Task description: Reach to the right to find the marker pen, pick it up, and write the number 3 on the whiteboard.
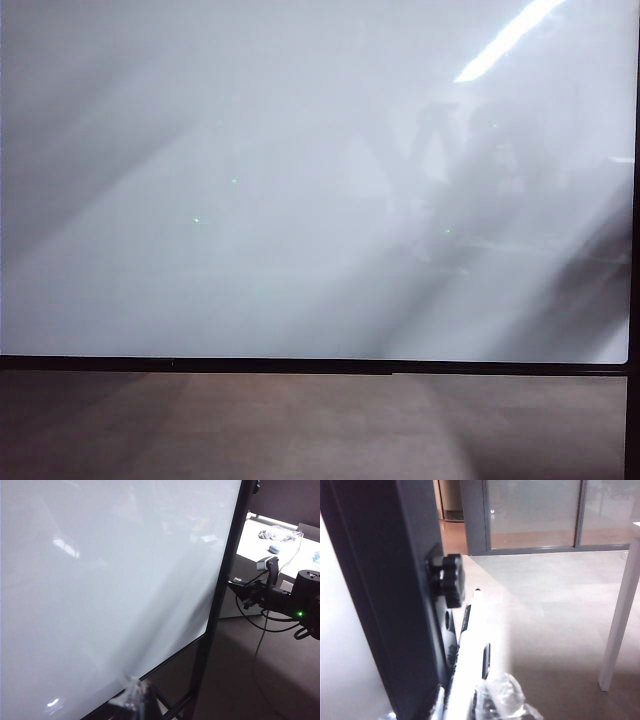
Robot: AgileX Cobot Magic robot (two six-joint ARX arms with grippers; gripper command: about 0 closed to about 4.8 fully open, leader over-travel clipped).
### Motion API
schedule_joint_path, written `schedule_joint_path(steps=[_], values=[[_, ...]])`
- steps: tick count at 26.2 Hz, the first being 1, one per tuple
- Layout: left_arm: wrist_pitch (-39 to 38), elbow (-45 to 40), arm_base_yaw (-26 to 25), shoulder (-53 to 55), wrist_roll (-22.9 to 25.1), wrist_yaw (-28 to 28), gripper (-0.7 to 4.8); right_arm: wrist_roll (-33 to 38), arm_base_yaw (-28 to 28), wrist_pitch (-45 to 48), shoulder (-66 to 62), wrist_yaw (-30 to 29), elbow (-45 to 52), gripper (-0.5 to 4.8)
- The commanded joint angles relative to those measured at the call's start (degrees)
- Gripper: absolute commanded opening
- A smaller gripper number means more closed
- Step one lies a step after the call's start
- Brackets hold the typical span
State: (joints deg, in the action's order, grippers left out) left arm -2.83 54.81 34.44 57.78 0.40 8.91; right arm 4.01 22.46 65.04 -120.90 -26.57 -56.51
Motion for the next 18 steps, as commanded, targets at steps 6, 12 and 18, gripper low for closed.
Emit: schedule_joint_path(steps=[6, 12, 18], values=[[0.35, 0.13, 0.09, -0.13, 0.24, 0.35, -0.05, 0.04, -0.13, 1.22, 0.35, -0.13, -0.17, 0.83], [0.33, 0.13, 0.09, -0.13, 0.24, 0.33, -0.05, 0.04, -0.13, 1.20, 0.35, -0.15, -0.17, 0.85], [0.33, 0.13, 0.09, -0.13, 0.22, 0.33, -0.05, 0.04, -0.13, 1.20, 0.35, -0.39, -0.17, 1.27]])
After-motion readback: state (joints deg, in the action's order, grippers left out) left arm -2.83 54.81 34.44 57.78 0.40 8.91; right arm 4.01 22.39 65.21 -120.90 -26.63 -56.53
